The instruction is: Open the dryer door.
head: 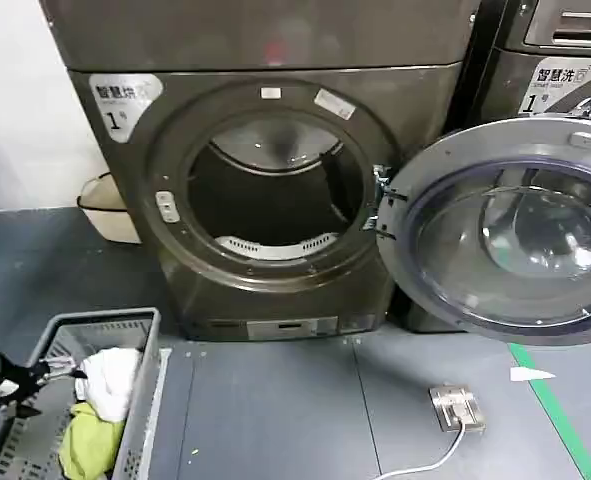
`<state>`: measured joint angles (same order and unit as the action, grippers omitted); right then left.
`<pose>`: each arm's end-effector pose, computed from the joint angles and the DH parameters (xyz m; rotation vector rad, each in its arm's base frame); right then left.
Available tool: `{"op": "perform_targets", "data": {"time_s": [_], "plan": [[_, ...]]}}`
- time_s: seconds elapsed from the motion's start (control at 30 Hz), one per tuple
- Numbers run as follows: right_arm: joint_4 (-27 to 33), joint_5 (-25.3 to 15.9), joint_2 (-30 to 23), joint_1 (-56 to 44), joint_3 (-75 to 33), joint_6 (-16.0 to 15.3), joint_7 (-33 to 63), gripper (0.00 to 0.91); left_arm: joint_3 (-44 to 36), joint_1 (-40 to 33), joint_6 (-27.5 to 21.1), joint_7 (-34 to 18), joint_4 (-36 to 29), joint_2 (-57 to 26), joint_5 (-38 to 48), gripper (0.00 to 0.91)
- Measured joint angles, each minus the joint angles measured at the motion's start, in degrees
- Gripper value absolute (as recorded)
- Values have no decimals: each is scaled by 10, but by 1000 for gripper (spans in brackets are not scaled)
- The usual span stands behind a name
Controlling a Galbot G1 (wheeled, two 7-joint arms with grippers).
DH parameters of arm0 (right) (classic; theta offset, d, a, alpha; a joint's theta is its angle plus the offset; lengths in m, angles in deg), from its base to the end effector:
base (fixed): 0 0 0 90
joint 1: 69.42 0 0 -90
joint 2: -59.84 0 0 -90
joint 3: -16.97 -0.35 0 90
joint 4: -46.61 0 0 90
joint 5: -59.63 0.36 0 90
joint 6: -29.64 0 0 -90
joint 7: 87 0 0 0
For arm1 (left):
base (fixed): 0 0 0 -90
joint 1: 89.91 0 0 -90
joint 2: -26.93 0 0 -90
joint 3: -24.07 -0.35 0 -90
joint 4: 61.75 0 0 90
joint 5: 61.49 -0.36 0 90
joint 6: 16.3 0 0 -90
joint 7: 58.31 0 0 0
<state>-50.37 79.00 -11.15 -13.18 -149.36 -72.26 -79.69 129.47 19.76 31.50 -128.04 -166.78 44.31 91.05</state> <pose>-0.0278 -0.4280 -0.1936 -1.8117 -2.3601 0.4417 0.3195 0.2725 -0.1020 0.3709 -1.7012 0.6513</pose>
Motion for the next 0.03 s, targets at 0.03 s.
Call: {"op": "perform_targets", "data": {"time_s": [0.03], "plan": [[0, 0, 0, 0, 0, 0, 0, 907, 0, -1, 0, 0, 1, 0, 0, 907]]}}
